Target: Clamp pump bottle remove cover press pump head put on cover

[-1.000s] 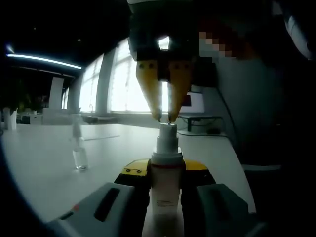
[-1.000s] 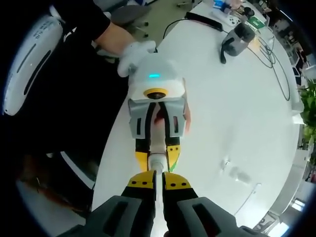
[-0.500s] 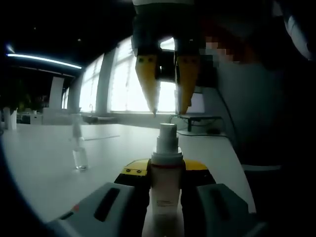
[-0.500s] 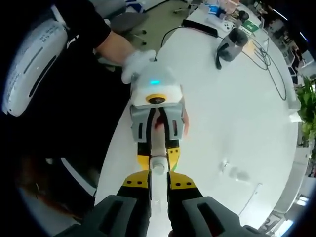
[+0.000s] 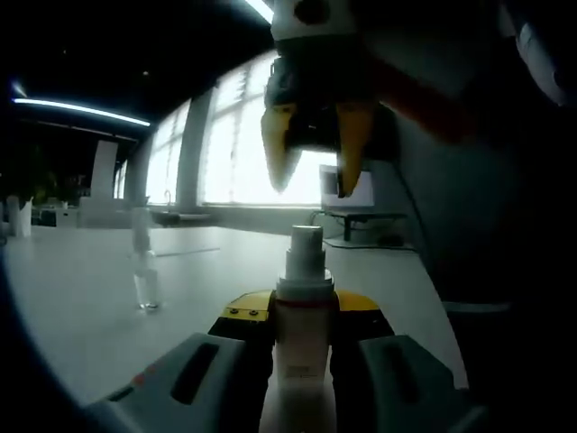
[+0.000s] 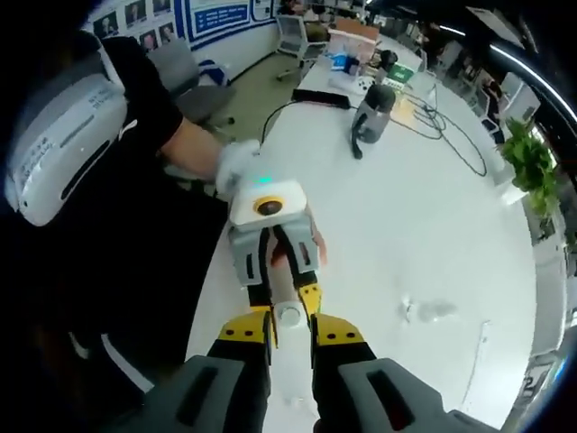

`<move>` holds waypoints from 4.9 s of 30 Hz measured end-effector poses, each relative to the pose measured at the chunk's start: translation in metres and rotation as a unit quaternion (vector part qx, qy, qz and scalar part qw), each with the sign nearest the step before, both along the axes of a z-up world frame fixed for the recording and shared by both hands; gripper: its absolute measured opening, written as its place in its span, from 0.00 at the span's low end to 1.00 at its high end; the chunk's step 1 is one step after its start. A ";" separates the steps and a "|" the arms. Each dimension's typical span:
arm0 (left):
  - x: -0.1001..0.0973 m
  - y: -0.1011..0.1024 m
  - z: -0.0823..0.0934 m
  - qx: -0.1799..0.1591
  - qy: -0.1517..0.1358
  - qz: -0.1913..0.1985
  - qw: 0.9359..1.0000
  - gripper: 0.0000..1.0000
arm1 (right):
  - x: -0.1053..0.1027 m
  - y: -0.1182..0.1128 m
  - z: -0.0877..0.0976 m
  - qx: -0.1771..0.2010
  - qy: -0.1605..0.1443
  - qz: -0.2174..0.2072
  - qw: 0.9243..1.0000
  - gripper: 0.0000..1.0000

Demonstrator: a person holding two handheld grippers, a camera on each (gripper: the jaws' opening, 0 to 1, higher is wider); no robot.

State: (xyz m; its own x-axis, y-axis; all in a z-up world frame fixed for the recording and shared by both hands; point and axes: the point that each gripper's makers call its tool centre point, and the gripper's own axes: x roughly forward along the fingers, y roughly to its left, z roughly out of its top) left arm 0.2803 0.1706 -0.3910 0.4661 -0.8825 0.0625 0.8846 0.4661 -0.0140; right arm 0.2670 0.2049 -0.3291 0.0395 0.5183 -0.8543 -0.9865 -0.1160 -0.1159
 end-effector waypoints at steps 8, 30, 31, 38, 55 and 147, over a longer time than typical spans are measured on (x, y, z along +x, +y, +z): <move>-0.001 -0.001 0.001 0.001 -0.001 0.000 1.000 0.14 | 0.011 -0.019 0.013 0.114 -0.030 -0.080 0.990 0.17; 0.001 -0.002 0.000 -0.001 0.001 0.000 1.000 0.14 | 0.022 -0.073 0.028 0.373 -0.090 -0.307 0.871 0.18; 0.001 -0.002 0.000 -0.001 0.002 0.000 1.000 0.14 | 0.021 -0.074 0.026 0.373 -0.091 -0.308 0.870 0.19; -0.001 -0.003 0.001 0.000 0.001 -0.002 1.000 0.14 | 0.025 -0.091 0.019 0.401 -0.113 -0.374 0.829 0.22; -0.001 -0.005 -0.001 -0.002 0.002 -0.002 1.000 0.14 | 0.025 -0.142 -0.014 0.463 -0.140 -0.532 0.695 0.26; 0.001 -0.003 -0.001 -0.001 0.000 0.004 1.000 0.14 | 0.039 -0.144 -0.094 0.123 -0.425 -0.399 0.803 0.13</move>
State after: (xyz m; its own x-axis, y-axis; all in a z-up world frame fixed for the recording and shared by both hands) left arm 0.2817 0.1679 -0.3918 0.4738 -0.8782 0.0652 0.8804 0.4739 -0.0151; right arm 0.3059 0.0605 -0.4227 0.9575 0.1872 -0.2192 -0.2882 0.6426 -0.7100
